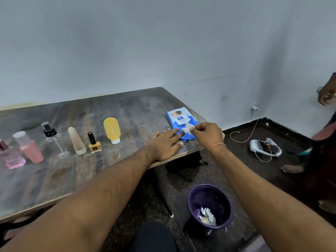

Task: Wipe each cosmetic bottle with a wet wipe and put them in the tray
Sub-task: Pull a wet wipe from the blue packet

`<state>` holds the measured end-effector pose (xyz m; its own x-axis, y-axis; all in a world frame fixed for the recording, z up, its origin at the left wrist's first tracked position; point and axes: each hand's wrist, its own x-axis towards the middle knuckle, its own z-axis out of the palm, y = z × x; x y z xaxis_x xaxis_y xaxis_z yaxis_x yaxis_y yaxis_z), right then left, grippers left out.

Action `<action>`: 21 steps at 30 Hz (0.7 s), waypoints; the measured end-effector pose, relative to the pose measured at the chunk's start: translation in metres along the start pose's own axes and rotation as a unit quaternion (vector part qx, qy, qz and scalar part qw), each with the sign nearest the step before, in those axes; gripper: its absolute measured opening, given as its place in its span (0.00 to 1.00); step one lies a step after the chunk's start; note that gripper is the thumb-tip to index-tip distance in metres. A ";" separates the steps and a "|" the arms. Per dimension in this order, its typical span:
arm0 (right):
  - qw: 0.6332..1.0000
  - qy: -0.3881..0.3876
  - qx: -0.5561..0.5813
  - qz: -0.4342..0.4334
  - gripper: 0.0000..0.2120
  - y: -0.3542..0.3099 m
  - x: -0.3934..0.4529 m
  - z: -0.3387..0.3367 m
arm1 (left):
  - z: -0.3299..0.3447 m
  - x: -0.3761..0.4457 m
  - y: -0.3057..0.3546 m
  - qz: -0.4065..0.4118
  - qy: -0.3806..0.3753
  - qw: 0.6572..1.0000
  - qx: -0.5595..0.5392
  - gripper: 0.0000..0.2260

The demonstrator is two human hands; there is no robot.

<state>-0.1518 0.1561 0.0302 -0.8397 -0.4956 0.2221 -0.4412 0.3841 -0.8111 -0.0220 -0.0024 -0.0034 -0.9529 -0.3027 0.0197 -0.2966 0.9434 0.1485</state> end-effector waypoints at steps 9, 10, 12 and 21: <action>0.971 -0.085 0.224 0.013 0.03 -0.017 -0.039 -0.012 | -0.006 -0.023 -0.007 0.049 0.050 0.975 -0.210 0.26; 0.964 -0.104 0.243 0.018 0.03 -0.021 -0.044 -0.011 | -0.011 -0.031 -0.006 0.028 0.061 0.956 -0.286 0.24; 0.950 -0.138 0.280 0.027 0.04 -0.032 -0.055 -0.005 | -0.019 -0.049 -0.008 -0.030 0.076 0.888 -0.453 0.19; 0.923 -0.247 0.295 0.008 0.11 -0.091 -0.094 0.063 | -0.042 -0.143 -0.062 -0.083 0.086 0.756 -0.644 0.15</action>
<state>-0.0131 0.1189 0.0494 -0.5327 -0.8446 0.0525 -0.0591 -0.0248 -0.9979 0.1353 -0.0229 0.0262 -0.8543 -0.5198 0.0066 0.0018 0.0098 1.0000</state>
